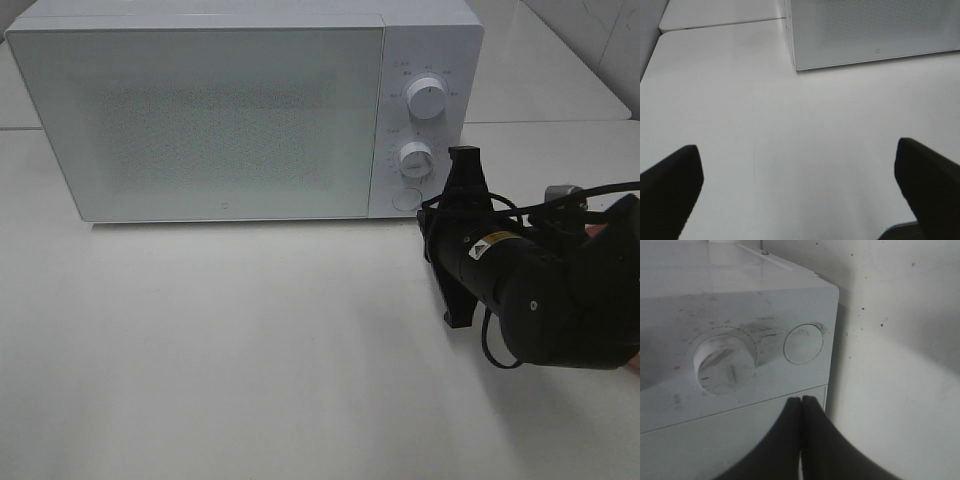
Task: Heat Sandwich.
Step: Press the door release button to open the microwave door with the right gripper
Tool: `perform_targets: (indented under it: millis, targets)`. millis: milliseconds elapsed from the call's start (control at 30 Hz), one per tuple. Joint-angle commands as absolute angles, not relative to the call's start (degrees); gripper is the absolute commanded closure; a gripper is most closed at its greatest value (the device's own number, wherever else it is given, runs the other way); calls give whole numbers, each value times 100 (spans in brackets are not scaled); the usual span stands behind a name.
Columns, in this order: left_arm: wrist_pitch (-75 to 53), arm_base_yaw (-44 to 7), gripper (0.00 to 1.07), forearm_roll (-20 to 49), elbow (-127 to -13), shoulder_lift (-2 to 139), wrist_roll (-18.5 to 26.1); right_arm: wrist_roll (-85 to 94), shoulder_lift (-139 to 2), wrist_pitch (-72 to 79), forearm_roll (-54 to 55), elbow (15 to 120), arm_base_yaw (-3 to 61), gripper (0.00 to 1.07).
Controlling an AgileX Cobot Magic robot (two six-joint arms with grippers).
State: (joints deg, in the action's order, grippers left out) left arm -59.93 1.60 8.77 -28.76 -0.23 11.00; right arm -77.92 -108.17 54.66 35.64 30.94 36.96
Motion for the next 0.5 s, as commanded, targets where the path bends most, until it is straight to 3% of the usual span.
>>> perform_targets:
  millis: [33, 500]
  targets:
    - [-5930, 138, 5, 905, -2859, -178, 1117, -7838, -11110, 5598, 3472, 3375, 3655, 107]
    - [-5930, 138, 5, 905, -2859, -178, 1117, -7821, -11717, 5351, 3037, 4114, 3191, 107]
